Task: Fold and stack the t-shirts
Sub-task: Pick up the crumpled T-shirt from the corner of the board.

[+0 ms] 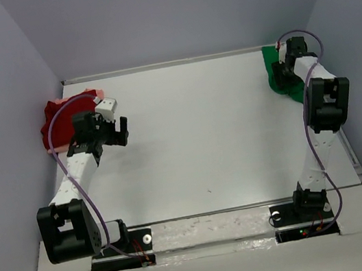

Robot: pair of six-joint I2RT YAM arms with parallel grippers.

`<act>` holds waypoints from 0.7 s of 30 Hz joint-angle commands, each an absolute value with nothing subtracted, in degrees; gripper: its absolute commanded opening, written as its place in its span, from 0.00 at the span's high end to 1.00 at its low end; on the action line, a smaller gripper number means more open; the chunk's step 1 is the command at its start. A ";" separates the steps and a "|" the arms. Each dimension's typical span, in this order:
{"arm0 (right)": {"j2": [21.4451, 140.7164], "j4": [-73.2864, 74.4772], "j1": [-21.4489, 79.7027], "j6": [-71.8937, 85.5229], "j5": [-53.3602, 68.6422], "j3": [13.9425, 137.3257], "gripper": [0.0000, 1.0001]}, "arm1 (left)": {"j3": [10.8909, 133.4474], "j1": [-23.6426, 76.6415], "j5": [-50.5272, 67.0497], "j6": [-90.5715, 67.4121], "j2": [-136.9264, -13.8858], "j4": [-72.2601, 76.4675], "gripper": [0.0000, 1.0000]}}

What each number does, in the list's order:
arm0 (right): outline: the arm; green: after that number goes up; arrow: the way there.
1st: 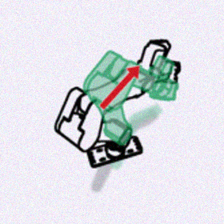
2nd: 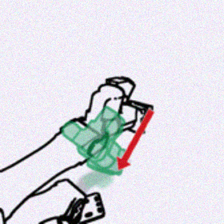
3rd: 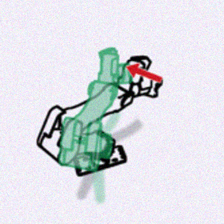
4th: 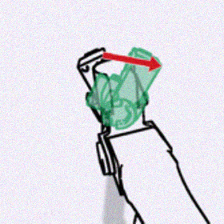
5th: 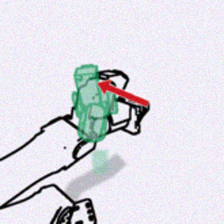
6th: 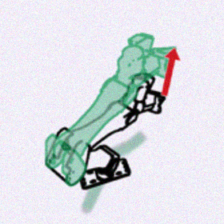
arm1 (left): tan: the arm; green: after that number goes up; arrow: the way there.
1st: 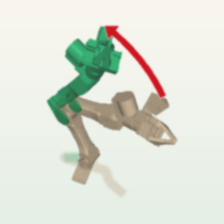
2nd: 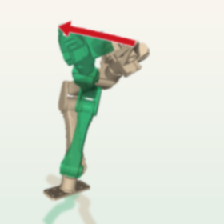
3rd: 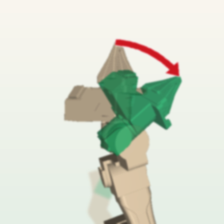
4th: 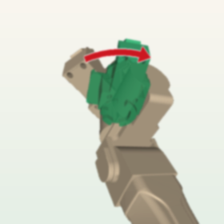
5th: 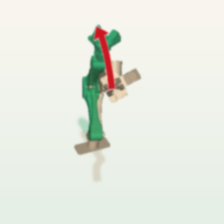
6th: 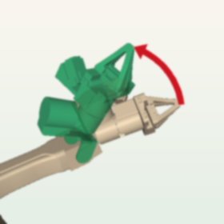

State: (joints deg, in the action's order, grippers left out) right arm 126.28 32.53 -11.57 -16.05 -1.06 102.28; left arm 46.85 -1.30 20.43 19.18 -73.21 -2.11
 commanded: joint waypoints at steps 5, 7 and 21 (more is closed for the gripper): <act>121.74 32.35 -12.39 -15.12 -7.89 99.15 0.36 | 45.97 -1.58 19.60 19.34 -71.28 -0.62 0.01; 121.12 32.17 -12.39 -15.29 -9.66 98.18 0.37 | 45.79 -1.58 19.69 19.51 -70.93 -0.62 0.01; 114.79 44.86 -11.70 -16.69 2.05 99.30 1.00 | 45.70 -1.58 21.71 19.42 -69.88 -0.97 0.01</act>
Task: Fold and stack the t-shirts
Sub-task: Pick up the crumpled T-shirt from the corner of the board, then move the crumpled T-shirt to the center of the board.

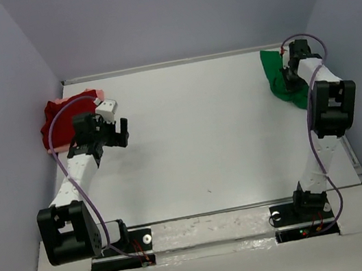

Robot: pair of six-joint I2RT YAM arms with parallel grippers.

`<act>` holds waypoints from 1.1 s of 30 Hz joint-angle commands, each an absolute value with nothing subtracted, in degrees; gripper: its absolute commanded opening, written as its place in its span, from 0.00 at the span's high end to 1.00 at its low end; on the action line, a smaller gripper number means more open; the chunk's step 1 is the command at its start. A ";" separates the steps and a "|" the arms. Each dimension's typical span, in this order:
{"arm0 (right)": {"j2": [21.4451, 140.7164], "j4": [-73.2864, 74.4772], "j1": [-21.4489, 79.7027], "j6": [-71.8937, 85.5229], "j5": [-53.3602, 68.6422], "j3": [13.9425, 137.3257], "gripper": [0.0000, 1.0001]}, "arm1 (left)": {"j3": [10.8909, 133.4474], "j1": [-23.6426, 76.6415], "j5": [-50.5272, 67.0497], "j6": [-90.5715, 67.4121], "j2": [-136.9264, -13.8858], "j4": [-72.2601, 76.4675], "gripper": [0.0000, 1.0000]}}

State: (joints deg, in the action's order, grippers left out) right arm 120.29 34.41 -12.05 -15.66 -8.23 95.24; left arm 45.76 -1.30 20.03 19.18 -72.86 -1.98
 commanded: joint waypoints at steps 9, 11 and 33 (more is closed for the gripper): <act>96.96 66.70 11.23 -25.49 21.35 98.26 1.00 | 46.76 -1.58 22.06 18.98 -68.03 -2.81 0.04; 94.76 69.16 15.01 -25.14 25.72 98.61 1.00 | 46.58 -1.58 21.80 19.25 -67.33 -2.99 0.03; 90.17 67.06 21.88 -25.49 27.07 88.15 0.00 | 46.23 -1.50 26.53 21.79 -64.07 -6.94 0.11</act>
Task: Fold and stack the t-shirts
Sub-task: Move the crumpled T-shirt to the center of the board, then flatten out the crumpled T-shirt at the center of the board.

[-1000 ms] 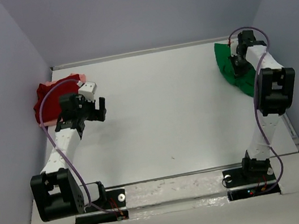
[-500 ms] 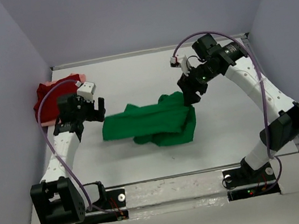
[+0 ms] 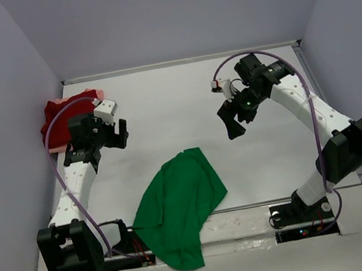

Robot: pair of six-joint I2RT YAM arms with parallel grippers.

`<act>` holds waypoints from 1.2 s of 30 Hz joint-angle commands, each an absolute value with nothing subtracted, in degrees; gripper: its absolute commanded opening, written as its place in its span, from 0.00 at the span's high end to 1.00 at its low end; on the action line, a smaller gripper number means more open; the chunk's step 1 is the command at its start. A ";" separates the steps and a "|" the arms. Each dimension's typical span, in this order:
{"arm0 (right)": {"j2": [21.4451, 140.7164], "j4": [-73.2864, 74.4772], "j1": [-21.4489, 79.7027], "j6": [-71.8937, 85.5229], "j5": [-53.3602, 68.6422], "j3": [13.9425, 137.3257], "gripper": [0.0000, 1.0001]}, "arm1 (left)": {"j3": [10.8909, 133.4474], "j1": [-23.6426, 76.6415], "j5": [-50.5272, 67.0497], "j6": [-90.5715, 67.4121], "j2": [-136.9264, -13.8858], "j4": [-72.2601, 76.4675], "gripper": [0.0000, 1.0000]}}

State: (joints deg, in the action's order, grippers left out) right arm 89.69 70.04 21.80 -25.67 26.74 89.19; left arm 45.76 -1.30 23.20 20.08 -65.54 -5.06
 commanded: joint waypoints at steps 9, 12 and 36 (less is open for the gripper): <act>87.63 60.48 21.88 -24.00 22.07 76.03 0.02 | 50.36 14.22 28.04 34.17 -66.44 -28.20 0.29; 86.31 58.81 21.88 -23.56 19.35 73.22 0.02 | 52.55 15.11 26.02 36.29 -67.49 -31.89 0.31; 90.26 53.44 21.88 -21.80 14.33 67.86 0.02 | 54.93 26.89 21.53 45.35 -84.81 -43.42 0.17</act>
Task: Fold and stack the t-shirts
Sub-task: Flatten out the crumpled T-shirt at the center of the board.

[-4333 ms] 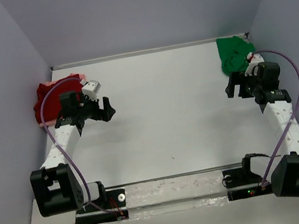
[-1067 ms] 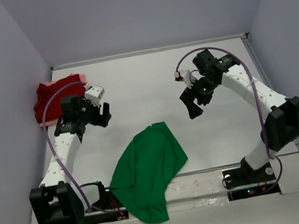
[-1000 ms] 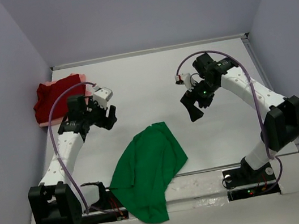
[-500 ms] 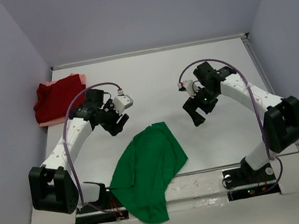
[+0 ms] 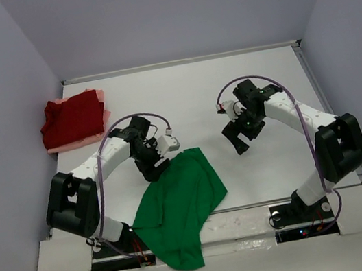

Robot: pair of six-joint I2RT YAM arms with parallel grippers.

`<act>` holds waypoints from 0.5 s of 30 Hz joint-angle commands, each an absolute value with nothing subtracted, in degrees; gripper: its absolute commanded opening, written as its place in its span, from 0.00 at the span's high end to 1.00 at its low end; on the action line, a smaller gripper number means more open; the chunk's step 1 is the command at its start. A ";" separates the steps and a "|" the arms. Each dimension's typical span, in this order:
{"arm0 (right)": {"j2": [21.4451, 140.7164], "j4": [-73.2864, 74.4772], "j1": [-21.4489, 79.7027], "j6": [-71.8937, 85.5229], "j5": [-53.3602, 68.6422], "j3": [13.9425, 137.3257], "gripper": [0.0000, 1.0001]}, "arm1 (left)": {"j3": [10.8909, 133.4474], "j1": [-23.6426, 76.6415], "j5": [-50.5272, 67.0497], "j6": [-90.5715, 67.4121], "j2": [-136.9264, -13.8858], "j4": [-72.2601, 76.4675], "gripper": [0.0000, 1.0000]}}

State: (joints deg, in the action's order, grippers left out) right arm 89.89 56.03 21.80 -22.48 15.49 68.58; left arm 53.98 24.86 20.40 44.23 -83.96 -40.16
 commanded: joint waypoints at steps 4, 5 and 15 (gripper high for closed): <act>90.26 53.09 21.88 -21.71 13.80 67.15 0.02 | 55.55 28.74 22.93 45.00 -87.18 -44.03 0.18; 90.26 52.82 21.88 -21.71 13.36 66.89 0.02 | 56.16 29.09 24.07 44.91 -87.80 -44.21 0.18; 91.40 51.51 21.88 -21.88 12.13 65.57 0.03 | 57.39 32.34 27.86 43.68 -88.94 -46.05 0.25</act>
